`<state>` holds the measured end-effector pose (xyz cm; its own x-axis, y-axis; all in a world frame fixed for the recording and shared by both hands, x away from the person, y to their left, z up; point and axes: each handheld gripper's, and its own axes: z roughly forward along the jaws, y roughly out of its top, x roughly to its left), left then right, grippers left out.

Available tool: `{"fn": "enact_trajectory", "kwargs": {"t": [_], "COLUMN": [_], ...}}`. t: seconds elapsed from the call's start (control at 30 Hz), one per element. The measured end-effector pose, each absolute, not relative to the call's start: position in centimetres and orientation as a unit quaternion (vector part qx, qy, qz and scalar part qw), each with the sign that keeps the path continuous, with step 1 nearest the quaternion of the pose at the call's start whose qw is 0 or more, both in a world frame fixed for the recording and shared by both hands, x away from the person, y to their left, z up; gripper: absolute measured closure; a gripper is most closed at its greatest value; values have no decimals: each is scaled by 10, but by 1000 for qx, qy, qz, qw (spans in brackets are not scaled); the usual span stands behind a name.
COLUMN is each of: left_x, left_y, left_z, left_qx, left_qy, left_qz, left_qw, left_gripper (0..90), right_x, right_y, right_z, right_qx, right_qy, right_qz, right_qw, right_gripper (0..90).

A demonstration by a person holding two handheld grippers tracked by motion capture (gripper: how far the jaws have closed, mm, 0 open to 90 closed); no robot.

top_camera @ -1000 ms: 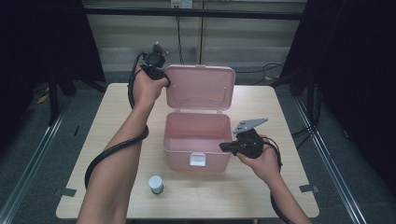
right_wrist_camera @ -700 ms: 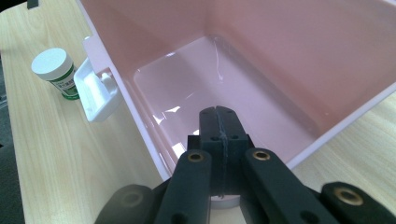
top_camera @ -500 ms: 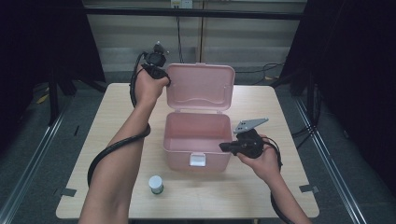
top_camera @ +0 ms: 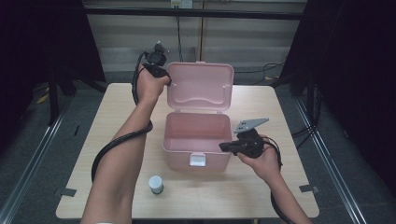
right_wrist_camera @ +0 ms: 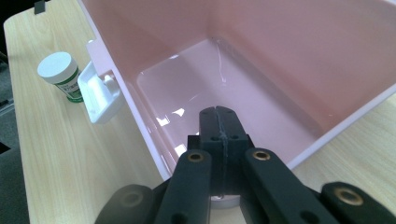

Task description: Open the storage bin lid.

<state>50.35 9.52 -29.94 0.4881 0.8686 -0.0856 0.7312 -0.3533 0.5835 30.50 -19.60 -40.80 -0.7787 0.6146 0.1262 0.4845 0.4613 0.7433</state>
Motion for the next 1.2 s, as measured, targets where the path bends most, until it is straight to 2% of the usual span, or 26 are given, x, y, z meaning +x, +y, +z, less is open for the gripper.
{"fn": "enact_trajectory", "kwargs": {"t": [1.2], "left_x": [530], "left_y": [91], "left_z": [-326], "left_qx": [806], "left_qy": [511], "left_qz": [114], "left_qw": [276], "left_gripper": [840], "right_x": [305], "right_y": [-197], "right_z": [-409], "right_qx": [324], "right_qy": [847], "right_qz": [414], "right_qw": [76], "right_gripper": [900]}}
